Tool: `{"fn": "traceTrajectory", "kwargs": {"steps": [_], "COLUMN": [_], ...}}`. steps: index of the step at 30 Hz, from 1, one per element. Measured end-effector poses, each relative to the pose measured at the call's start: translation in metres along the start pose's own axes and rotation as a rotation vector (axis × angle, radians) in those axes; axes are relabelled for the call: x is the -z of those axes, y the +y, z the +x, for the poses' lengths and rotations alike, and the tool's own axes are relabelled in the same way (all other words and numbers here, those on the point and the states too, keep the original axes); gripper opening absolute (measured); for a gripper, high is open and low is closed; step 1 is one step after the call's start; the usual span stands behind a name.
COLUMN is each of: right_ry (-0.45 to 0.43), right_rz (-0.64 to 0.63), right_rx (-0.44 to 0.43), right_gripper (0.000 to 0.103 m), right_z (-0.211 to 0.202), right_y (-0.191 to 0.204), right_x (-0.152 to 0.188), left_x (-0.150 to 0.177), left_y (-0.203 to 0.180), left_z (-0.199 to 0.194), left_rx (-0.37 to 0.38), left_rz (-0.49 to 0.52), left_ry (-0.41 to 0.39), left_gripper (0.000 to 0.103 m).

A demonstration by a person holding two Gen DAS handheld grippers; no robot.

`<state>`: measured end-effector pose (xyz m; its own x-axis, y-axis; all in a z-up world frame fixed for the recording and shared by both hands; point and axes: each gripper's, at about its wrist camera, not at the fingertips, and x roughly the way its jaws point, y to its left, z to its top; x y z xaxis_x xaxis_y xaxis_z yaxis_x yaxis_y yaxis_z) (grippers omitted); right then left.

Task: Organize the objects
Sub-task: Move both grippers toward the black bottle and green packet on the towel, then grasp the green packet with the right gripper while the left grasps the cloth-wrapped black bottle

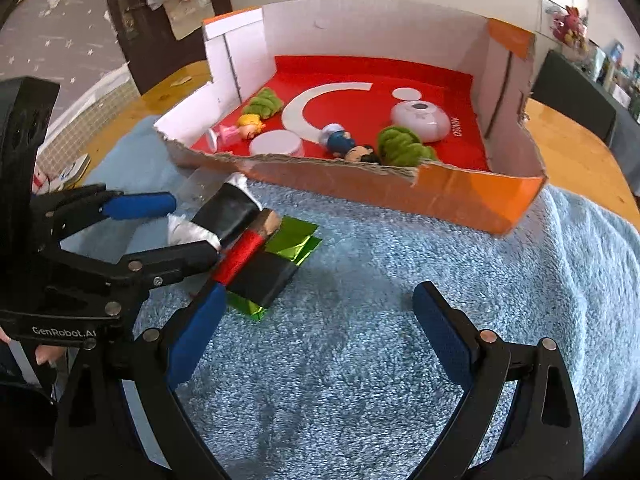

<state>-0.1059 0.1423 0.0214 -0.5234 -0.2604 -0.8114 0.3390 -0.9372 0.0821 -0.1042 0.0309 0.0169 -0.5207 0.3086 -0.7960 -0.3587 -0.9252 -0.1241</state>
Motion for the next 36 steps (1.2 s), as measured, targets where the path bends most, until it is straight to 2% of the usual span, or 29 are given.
{"fn": "traceTrajectory", "kwargs": {"steps": [20,26,33,36], "right_ry": [0.041,0.035,0.031,0.004], "right_rz": [-0.074,-0.079,-0.031,-0.009], "right_rx": [0.0,0.049,0.119,0.105], "right_gripper": [0.095,0.095,0.095,0.095], "right_z": [0.006,0.01,0.0,-0.009], "right_y": [0.005,0.005,-0.025,-0.034], "right_x": [-0.001,-0.002,0.003,0.001], "left_x": [0.001,0.001,0.001,-0.001], "left_y": [0.004,0.003,-0.007,-0.008], "left_z": [-0.008,-0.009,-0.007,-0.005], "left_rx": [0.028,0.033,0.053,0.059], "left_rz": [0.081,0.087,0.128,0.127], "left_ry": [-0.022,-0.022,-0.021,-0.021], "left_gripper": [0.072,0.072,0.072,0.072]}}
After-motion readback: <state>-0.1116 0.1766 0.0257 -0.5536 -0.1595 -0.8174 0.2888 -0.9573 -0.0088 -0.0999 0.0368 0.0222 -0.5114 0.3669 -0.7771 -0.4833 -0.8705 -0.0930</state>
